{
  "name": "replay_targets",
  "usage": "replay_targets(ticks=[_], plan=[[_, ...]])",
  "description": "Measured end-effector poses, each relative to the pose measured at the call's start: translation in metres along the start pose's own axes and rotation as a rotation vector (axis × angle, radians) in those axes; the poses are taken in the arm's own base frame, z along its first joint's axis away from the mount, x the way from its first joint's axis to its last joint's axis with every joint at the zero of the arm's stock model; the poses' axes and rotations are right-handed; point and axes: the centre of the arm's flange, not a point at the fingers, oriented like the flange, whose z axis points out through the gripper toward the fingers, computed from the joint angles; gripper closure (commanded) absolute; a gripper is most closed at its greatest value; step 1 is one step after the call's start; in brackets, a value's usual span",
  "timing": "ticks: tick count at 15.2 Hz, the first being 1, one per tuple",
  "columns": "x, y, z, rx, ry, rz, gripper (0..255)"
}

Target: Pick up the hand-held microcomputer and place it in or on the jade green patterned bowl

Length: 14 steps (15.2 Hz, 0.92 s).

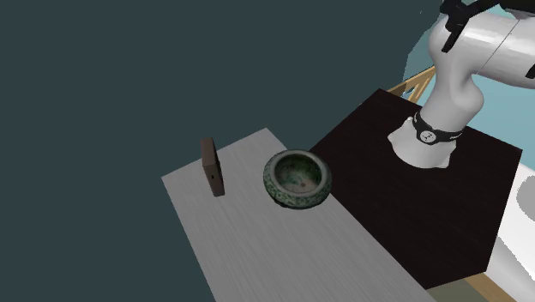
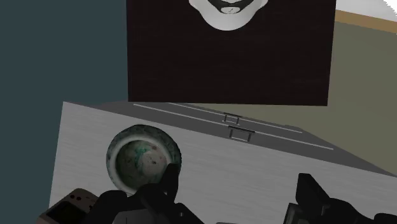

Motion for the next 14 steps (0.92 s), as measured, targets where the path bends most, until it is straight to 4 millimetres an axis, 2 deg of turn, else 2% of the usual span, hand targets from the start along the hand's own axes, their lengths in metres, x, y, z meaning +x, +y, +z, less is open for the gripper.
replay_targets(ticks=[3,7,14], plan=[[0.004,0.012,0.007,-0.001,0.002,-0.017,0],[0.014,0.055,0.032,-0.003,0.009,-0.074,0],[0.048,0.127,0.071,-0.008,0.022,-0.180,0]])
